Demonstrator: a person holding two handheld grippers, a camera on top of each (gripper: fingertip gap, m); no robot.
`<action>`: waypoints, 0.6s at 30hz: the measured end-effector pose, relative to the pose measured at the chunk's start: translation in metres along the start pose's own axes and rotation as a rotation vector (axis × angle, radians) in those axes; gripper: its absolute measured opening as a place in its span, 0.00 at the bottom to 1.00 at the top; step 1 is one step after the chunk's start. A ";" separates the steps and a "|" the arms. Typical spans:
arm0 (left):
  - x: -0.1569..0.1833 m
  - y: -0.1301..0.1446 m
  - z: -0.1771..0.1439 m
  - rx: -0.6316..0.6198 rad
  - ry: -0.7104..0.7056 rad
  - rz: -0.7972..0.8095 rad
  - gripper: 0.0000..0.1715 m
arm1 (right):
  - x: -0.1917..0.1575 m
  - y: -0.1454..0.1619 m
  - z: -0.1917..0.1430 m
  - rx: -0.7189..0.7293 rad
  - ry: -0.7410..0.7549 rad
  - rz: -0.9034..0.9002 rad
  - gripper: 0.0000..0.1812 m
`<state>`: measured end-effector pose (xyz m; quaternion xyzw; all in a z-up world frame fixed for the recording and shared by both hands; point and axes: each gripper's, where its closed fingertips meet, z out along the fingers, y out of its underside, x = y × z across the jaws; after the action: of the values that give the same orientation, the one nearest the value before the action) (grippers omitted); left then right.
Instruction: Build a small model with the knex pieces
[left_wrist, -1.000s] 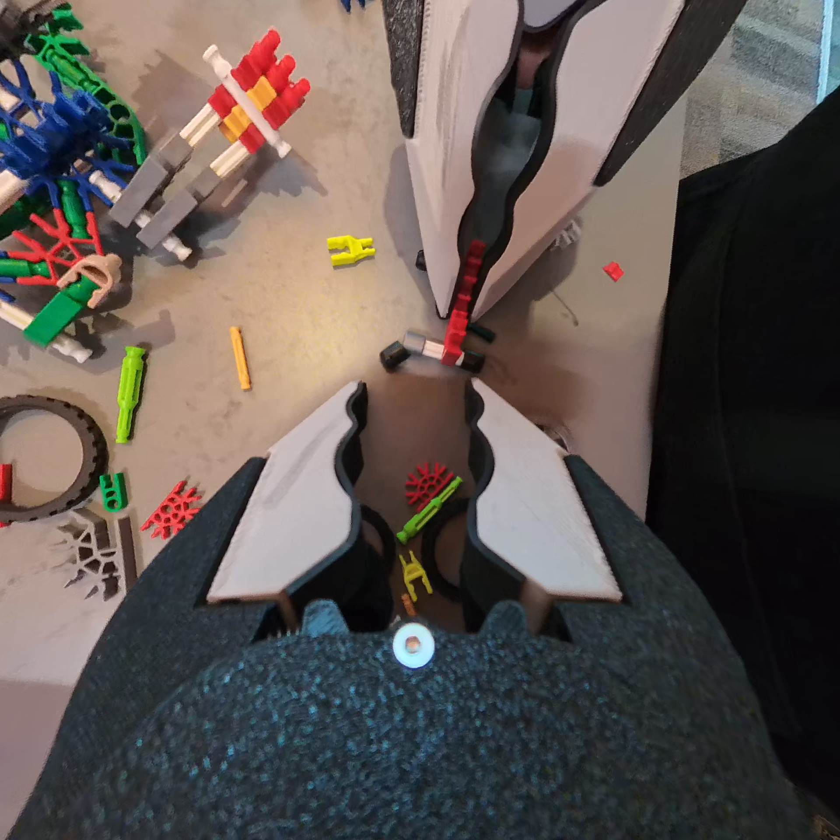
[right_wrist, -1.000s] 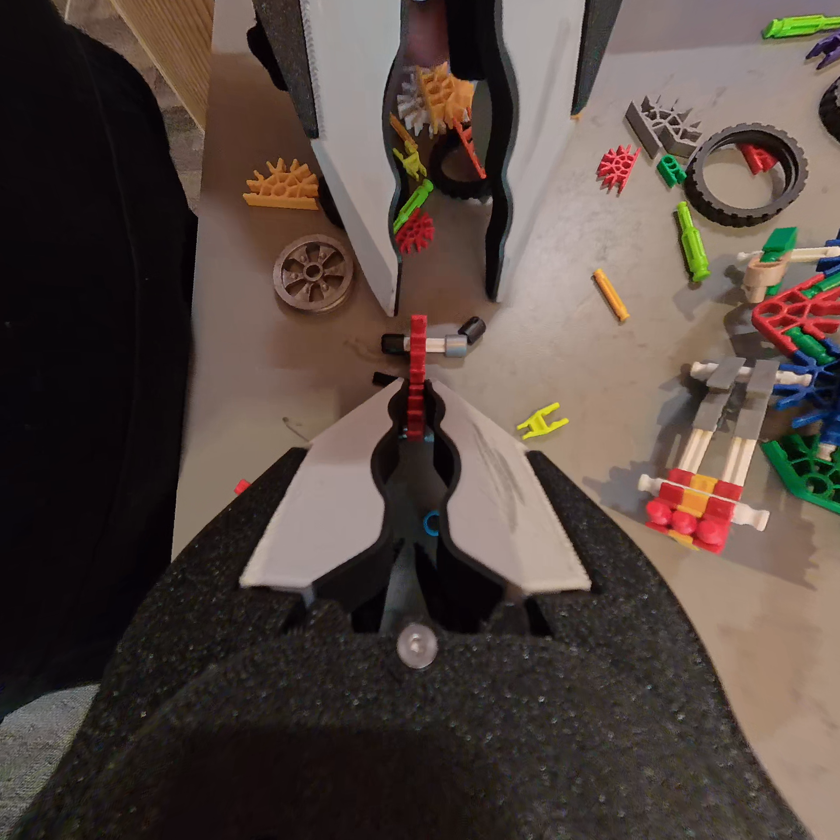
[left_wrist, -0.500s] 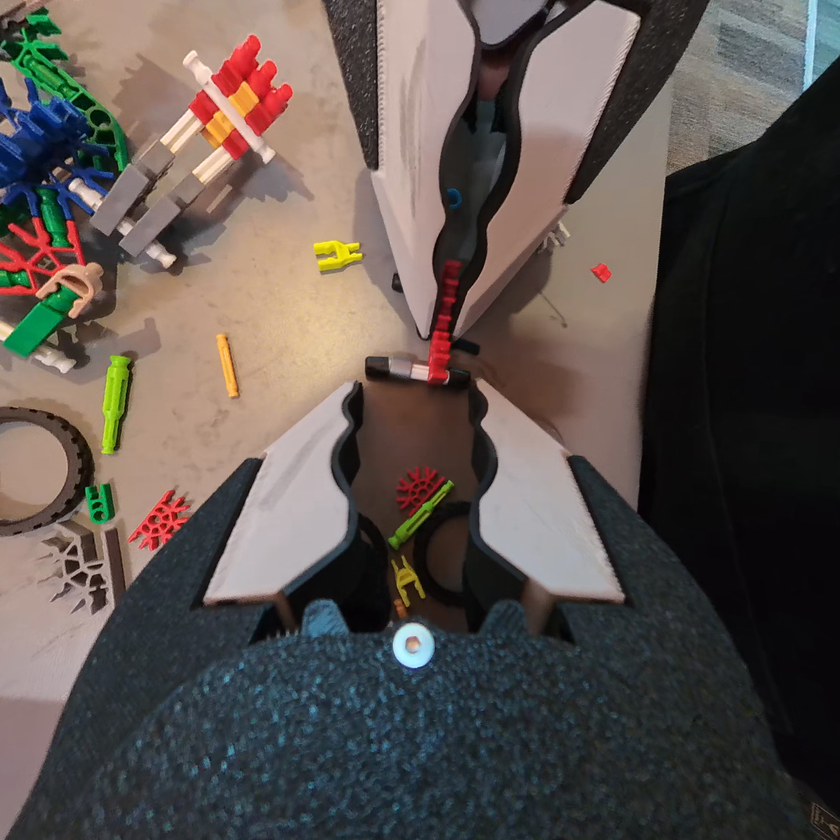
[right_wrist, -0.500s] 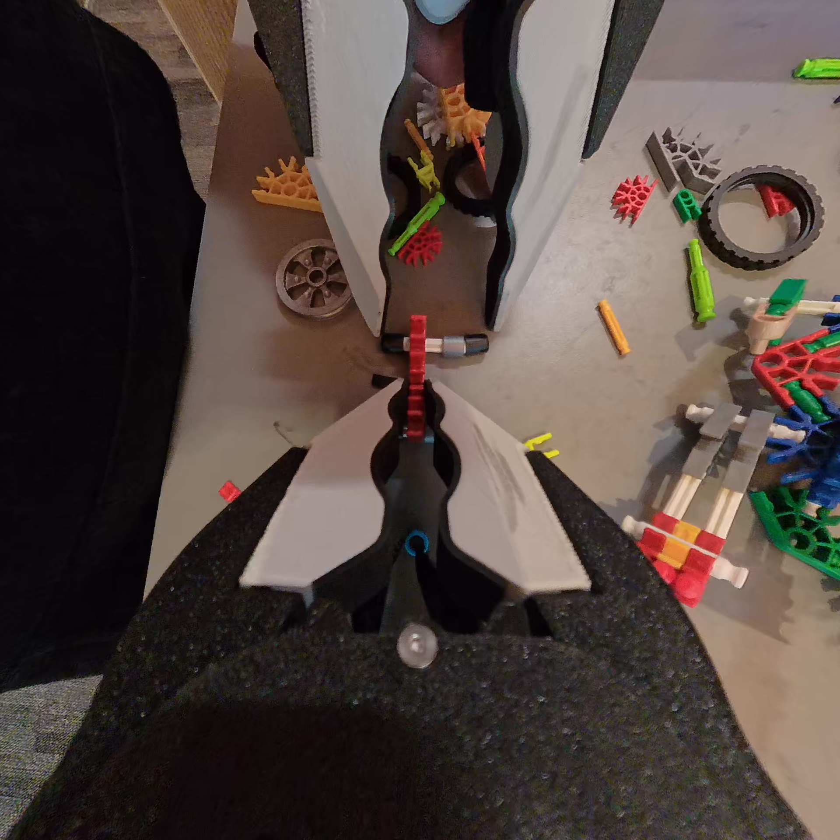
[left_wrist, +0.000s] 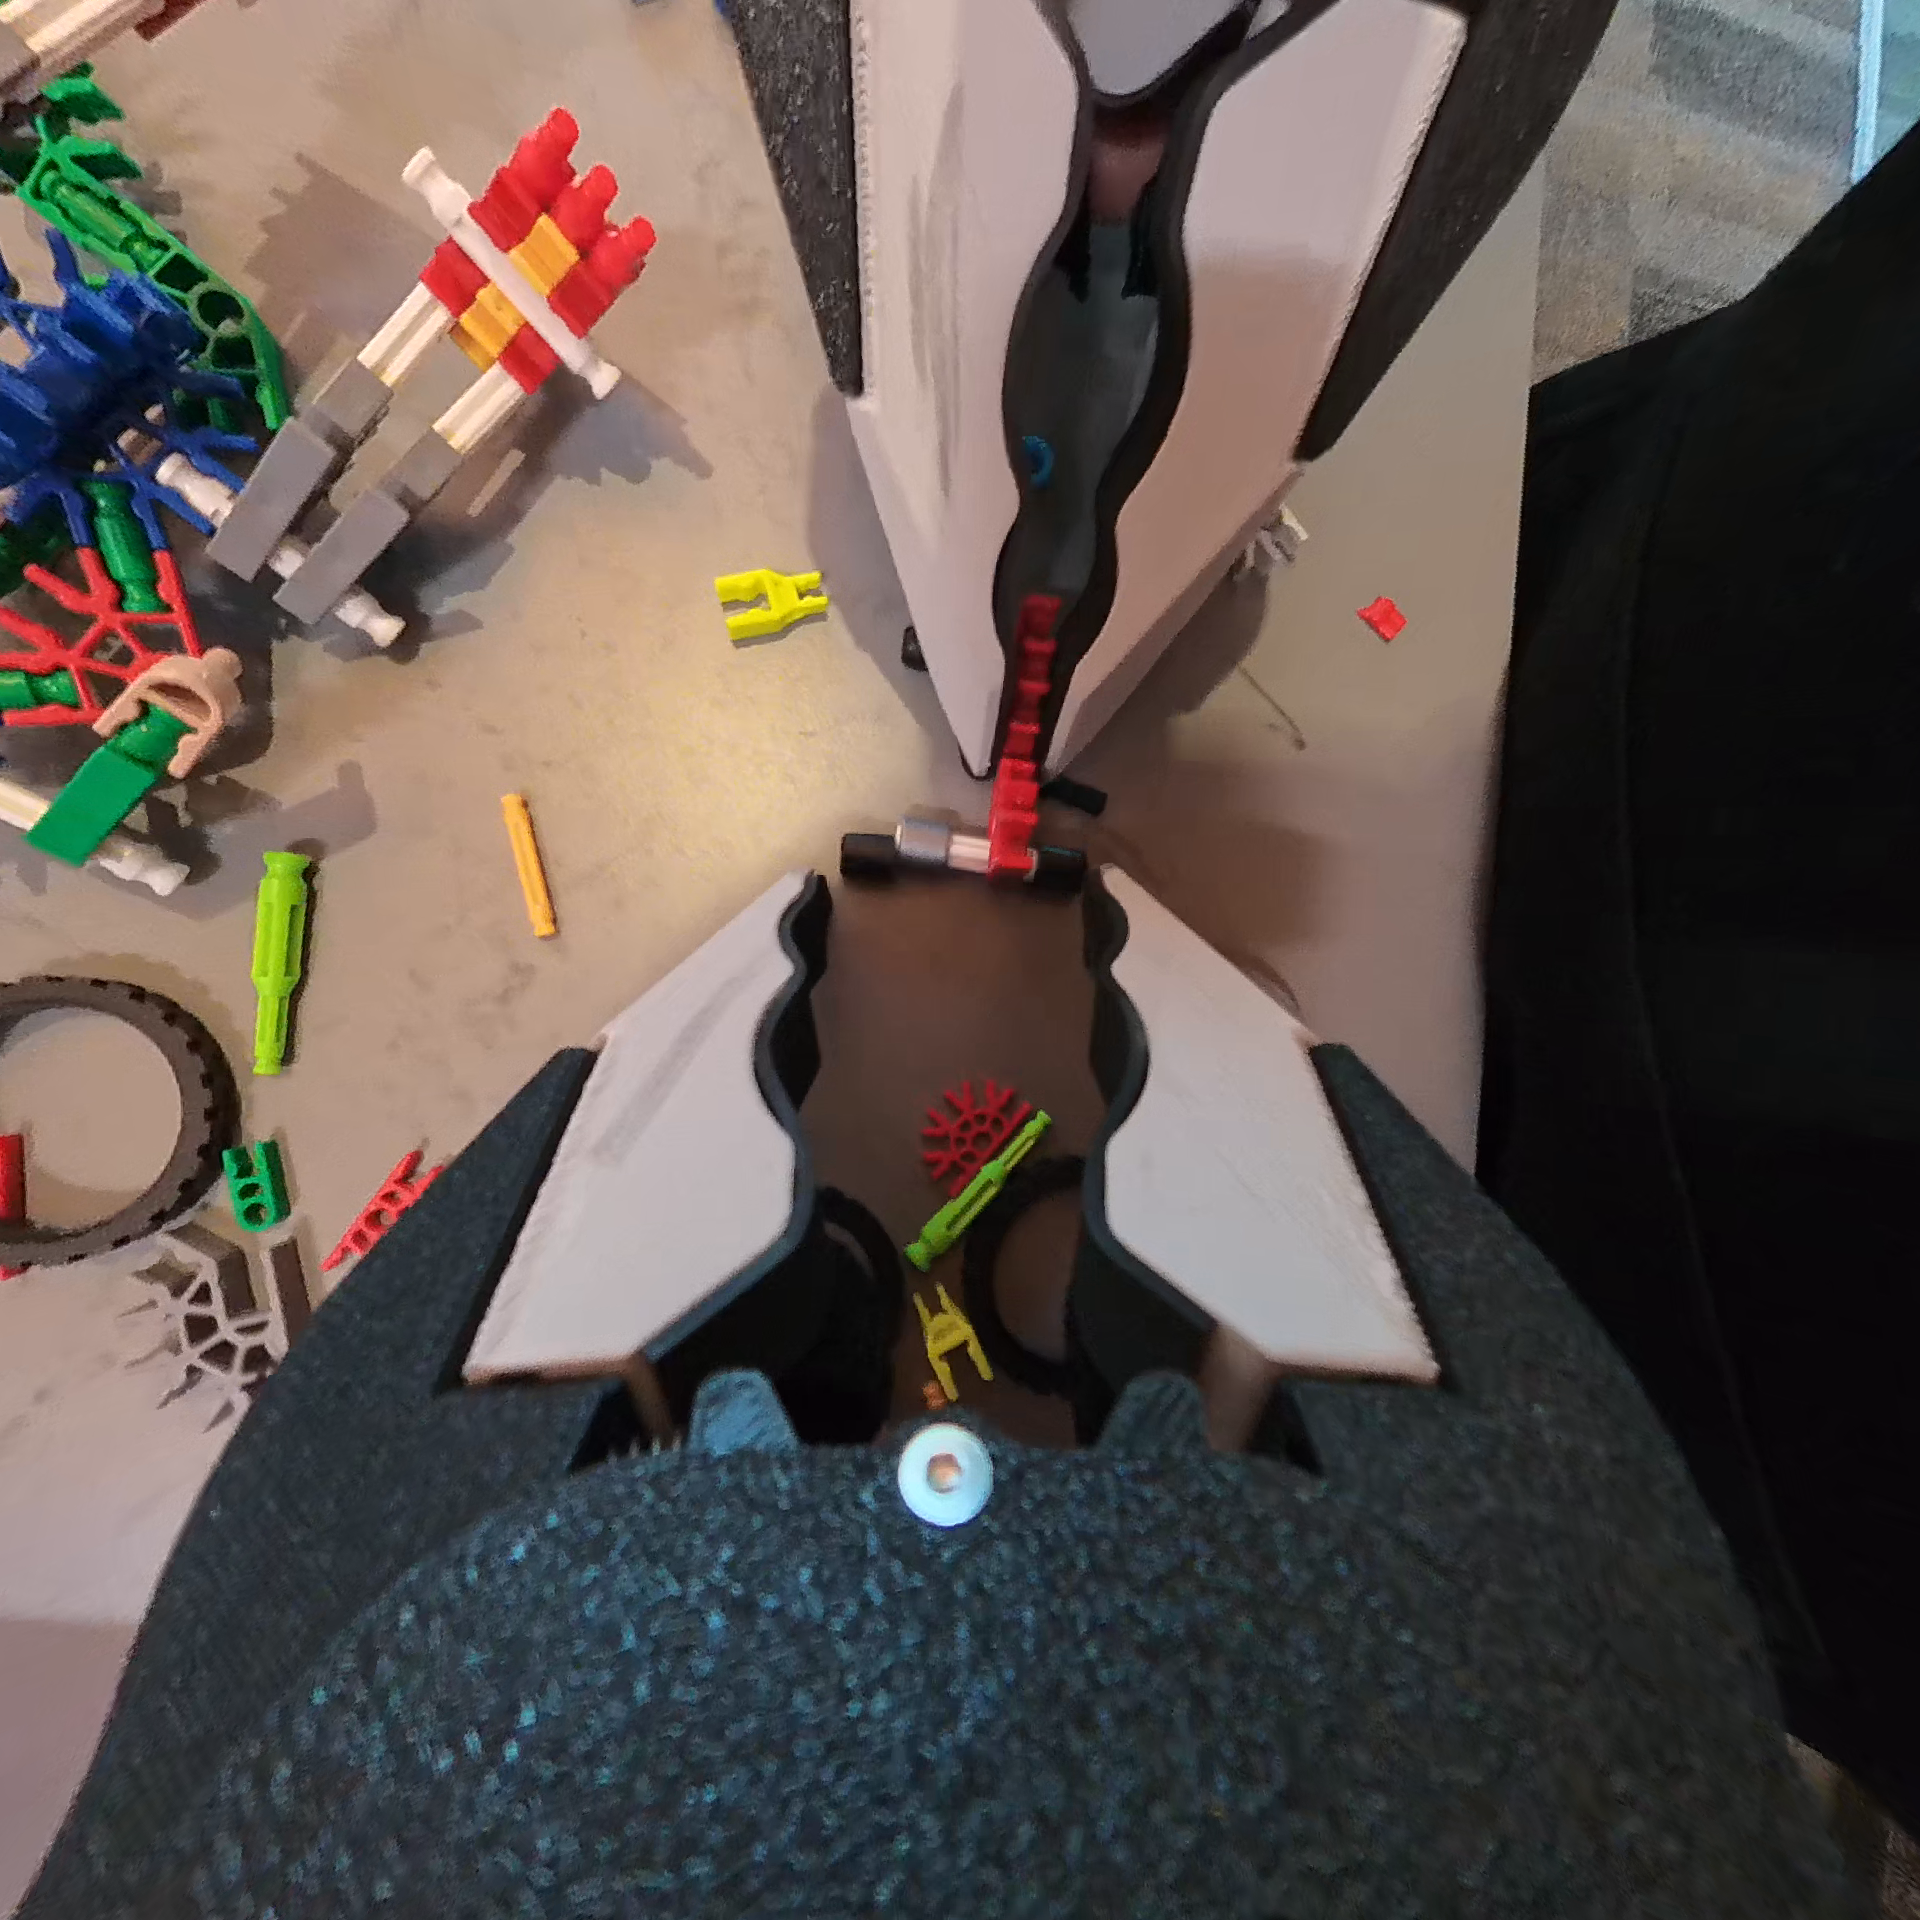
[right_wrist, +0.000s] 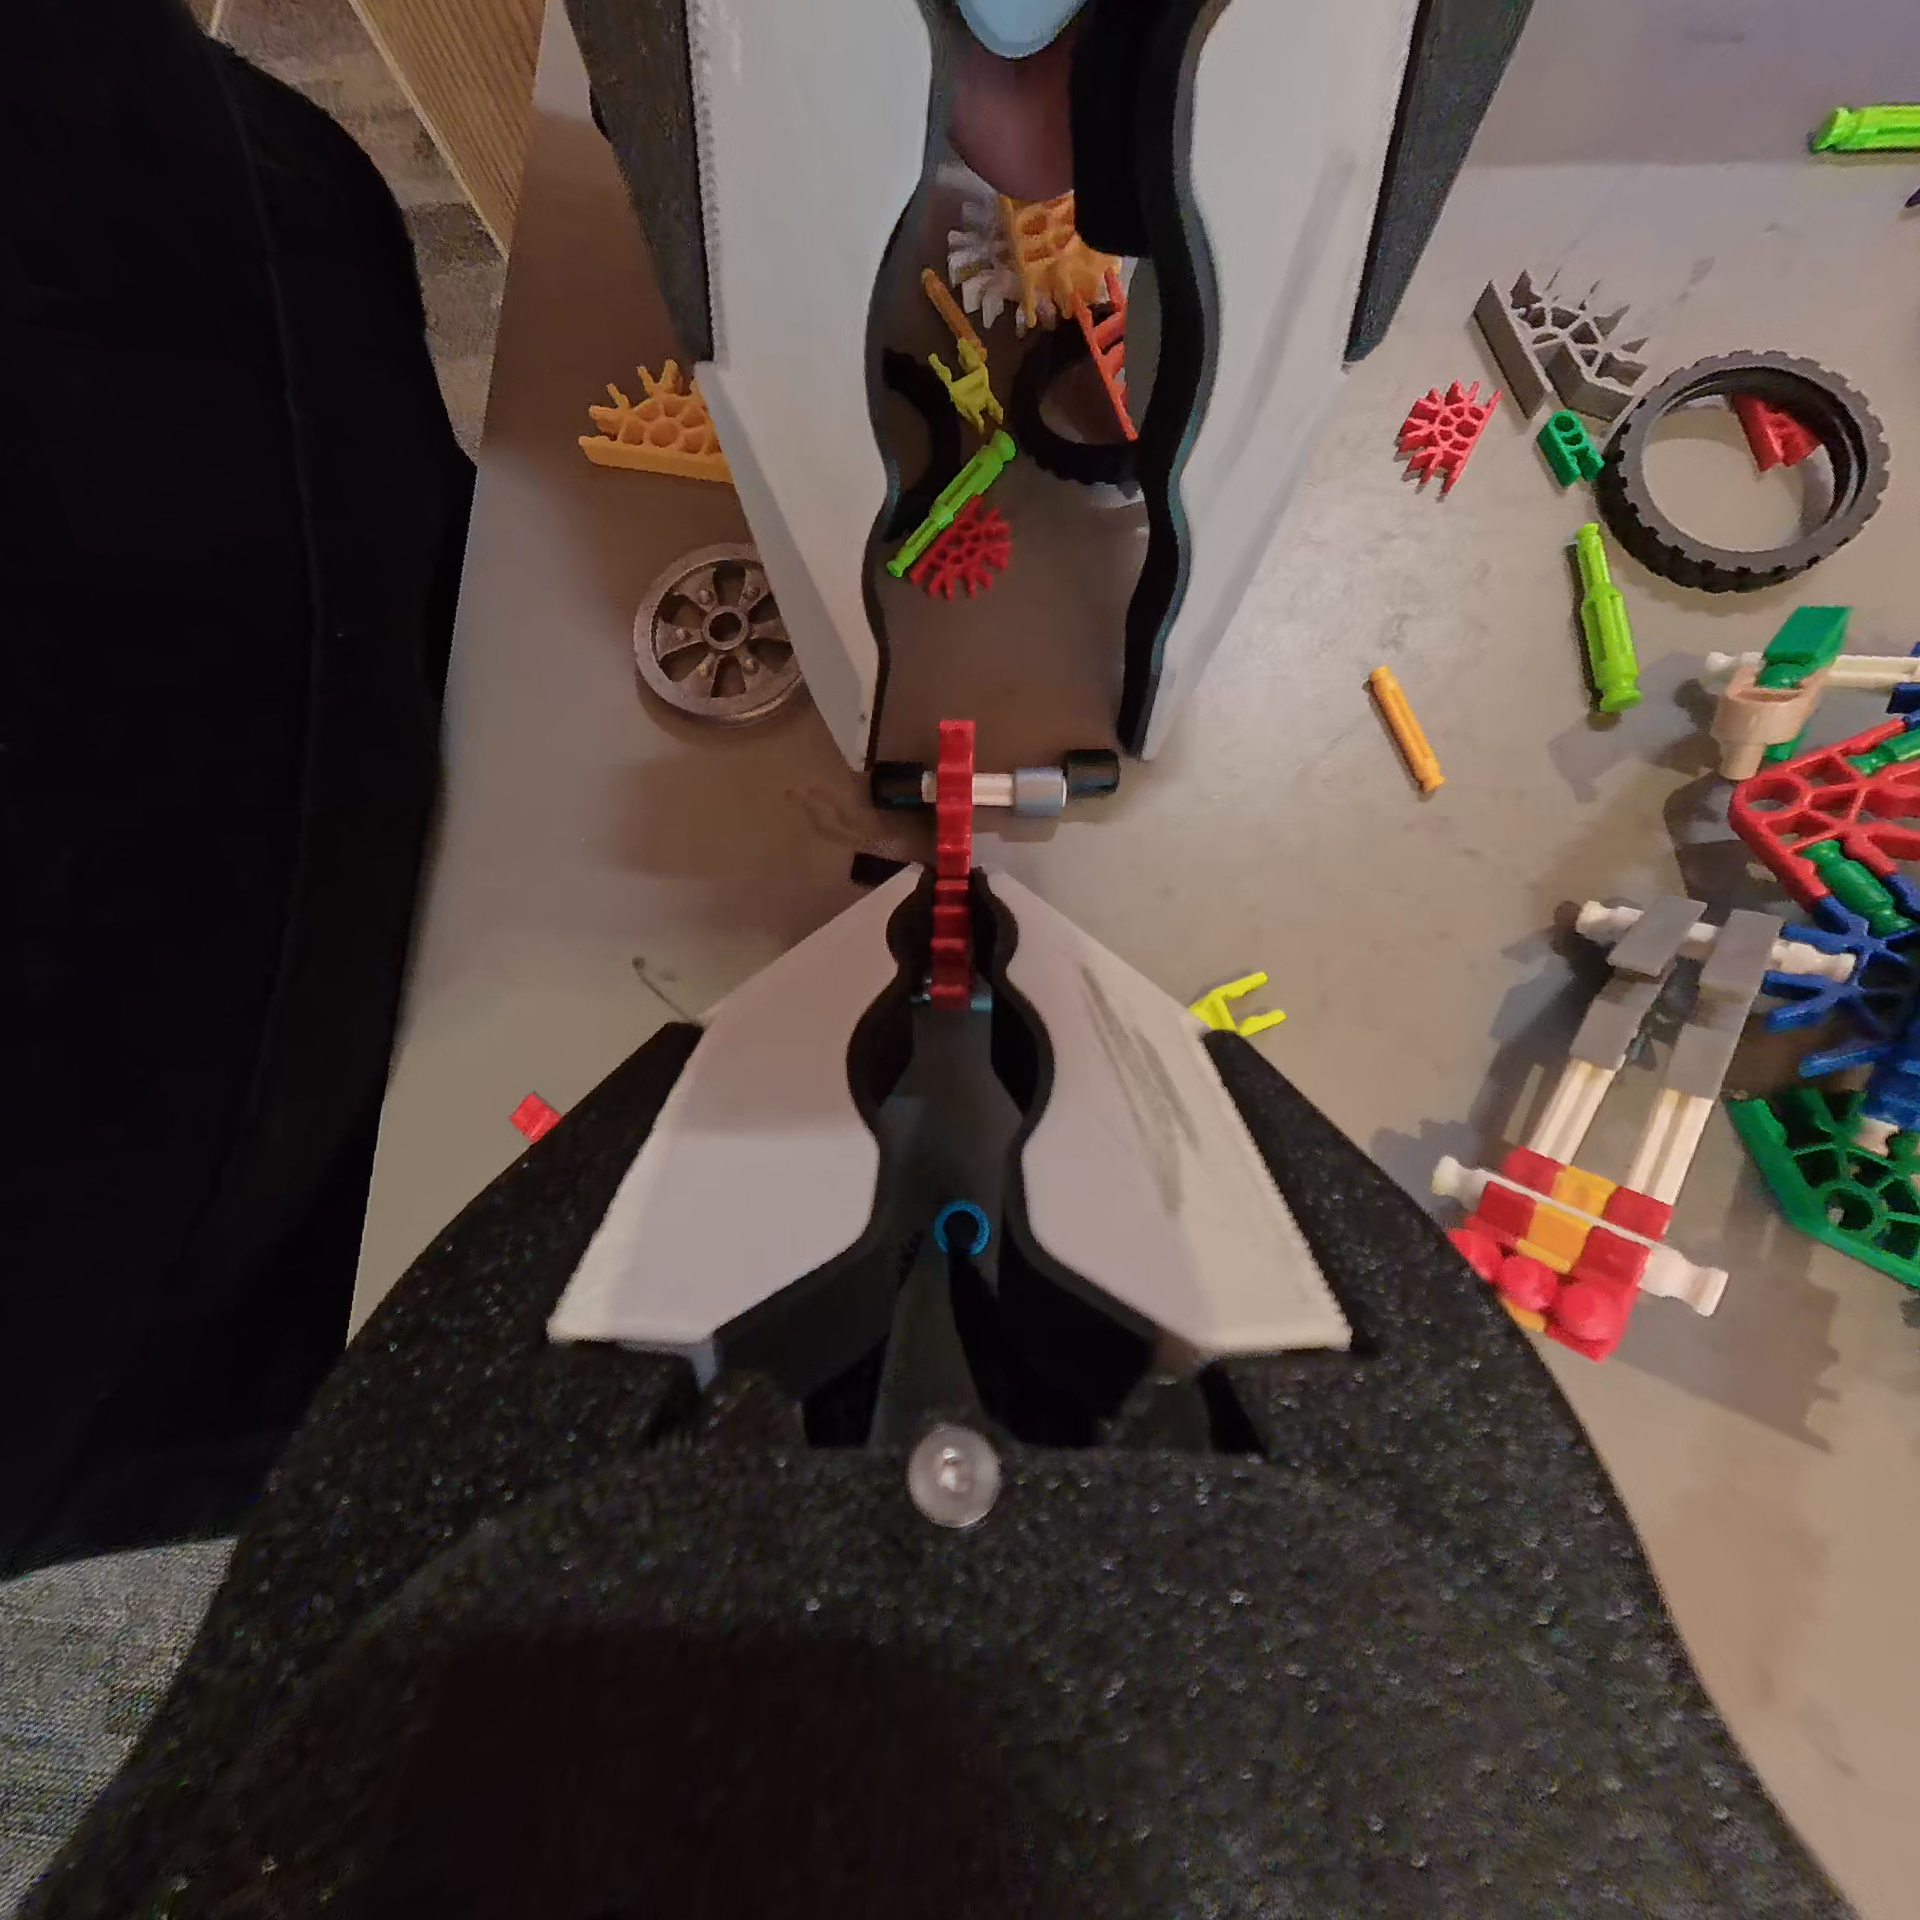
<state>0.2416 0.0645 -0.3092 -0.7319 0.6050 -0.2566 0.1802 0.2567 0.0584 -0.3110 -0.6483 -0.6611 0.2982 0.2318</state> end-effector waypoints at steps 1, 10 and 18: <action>0.000 0.000 0.000 -0.004 -0.005 0.006 0.28 | 0.000 0.000 0.000 -0.002 0.001 0.003 0.04; 0.001 0.000 0.001 -0.005 -0.022 0.010 0.28 | 0.001 -0.003 0.003 -0.002 0.009 -0.010 0.03; 0.001 -0.001 0.002 -0.005 -0.037 0.018 0.27 | 0.002 -0.003 0.003 -0.007 0.013 0.005 0.04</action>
<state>0.2438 0.0638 -0.3104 -0.7316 0.6085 -0.2399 0.1919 0.2524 0.0599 -0.3112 -0.6526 -0.6591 0.2922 0.2331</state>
